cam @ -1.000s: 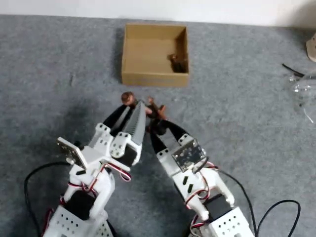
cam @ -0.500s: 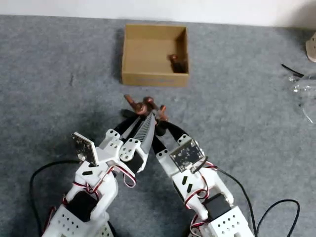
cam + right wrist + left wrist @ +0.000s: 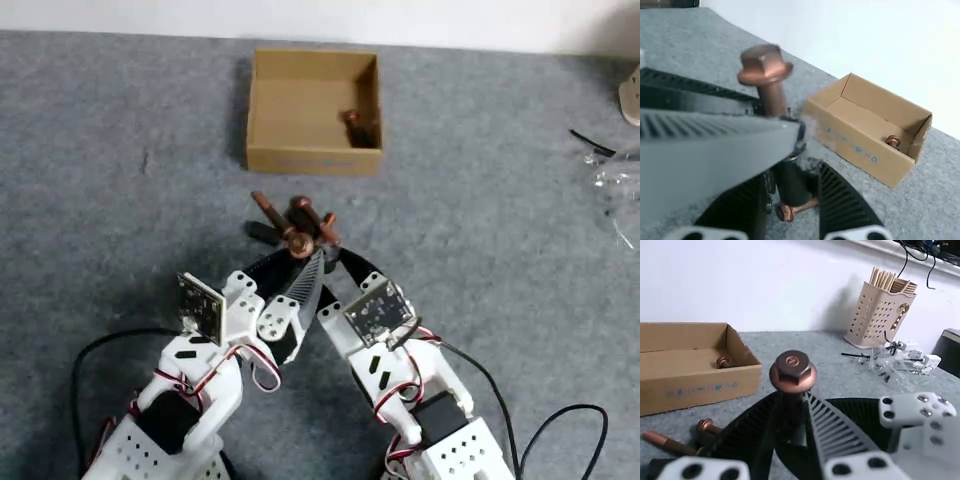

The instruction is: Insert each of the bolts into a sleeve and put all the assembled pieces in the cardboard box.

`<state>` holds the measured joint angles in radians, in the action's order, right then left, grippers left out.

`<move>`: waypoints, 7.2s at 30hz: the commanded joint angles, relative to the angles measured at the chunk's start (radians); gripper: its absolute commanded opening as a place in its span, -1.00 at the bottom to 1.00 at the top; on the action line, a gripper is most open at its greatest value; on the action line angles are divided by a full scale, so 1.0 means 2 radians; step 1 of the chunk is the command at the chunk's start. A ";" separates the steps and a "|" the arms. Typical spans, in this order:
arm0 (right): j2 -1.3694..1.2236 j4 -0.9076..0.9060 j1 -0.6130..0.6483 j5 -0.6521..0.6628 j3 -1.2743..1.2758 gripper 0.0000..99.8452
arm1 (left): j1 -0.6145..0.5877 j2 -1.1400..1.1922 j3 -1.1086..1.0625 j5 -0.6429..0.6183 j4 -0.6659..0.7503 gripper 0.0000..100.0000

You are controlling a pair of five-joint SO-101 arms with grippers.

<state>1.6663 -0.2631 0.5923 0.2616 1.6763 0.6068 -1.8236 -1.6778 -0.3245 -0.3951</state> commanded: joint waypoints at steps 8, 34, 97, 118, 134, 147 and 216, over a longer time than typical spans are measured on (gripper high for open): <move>0.010 0.021 -0.018 0.004 0.059 -0.99 | 0.021 0.001 -0.009 0.005 -0.009 -0.70; 0.010 0.022 -0.059 0.003 0.058 -0.99 | -0.162 -0.002 0.050 -0.081 -0.029 -0.96; -1.122 -0.261 -0.148 -0.050 -1.183 -0.99 | -0.178 0.002 -0.009 0.209 -0.080 -0.98; -1.480 -0.326 -0.142 -0.050 -1.667 -0.99 | -0.178 0.002 -0.009 0.209 -0.080 -0.98; -1.483 -0.359 -0.138 -0.049 -1.593 -0.98 | -0.178 0.002 -0.009 0.209 -0.080 -0.98; -1.476 -0.446 -0.140 -0.053 -1.608 -0.32 | -0.178 0.002 -0.009 0.209 -0.080 -0.98; -1.097 -0.548 0.013 -0.049 -1.094 -0.40 | -0.257 0.001 -0.009 0.205 -0.049 -0.98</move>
<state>-0.5217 -1.4277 0.6076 0.1665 -0.5163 0.1020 -1.8113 -1.6763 0.0867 -0.5163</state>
